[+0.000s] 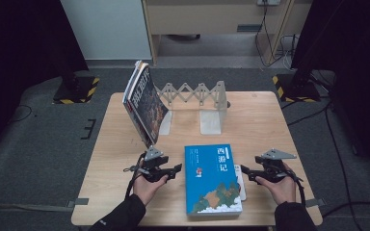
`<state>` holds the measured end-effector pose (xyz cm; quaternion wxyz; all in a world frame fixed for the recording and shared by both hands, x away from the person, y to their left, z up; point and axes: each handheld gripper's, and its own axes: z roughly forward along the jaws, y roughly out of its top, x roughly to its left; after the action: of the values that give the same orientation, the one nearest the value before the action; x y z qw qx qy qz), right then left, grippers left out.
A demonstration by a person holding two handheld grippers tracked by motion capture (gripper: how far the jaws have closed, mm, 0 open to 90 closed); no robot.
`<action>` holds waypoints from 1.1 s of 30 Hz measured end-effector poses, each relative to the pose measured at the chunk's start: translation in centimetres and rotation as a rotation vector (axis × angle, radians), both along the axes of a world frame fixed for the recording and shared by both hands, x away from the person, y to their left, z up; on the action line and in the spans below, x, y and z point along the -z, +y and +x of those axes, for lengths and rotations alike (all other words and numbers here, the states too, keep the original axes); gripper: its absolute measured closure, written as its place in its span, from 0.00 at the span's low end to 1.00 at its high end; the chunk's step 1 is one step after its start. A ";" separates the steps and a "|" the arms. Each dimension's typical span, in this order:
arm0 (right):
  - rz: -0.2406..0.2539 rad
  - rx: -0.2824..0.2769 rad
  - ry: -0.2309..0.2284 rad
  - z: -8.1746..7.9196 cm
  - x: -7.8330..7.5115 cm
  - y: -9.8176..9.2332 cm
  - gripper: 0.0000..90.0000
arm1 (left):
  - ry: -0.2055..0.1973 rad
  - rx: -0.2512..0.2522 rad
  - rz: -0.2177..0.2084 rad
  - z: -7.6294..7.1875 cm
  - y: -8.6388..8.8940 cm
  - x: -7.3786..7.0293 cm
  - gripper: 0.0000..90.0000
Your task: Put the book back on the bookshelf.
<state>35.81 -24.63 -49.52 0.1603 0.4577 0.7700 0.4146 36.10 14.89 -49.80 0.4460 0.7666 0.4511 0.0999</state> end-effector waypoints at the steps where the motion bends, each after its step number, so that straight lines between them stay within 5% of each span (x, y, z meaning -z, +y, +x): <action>1: 0.003 -0.004 0.001 0.0 0.0 0.2 0.29 | 0.007 0.001 -0.004 0.0 -0.1 0.2 0.34; 12: 0.053 -0.046 0.034 -0.1 0.2 1.7 0.32 | 0.096 0.053 -0.104 0.4 -1.4 1.4 0.32; 17: 0.064 -0.065 0.048 -0.1 0.5 2.5 0.34 | 0.120 0.084 -0.104 0.4 -2.3 1.9 0.30; 33: 0.097 -0.099 0.102 0.0 1.2 3.6 0.36 | 0.187 0.139 -0.198 1.2 -3.7 3.6 0.10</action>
<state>35.86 -20.99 -50.76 0.0781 0.4468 0.7779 0.4350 37.31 11.19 -53.44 0.4812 0.7542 0.4441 -0.0481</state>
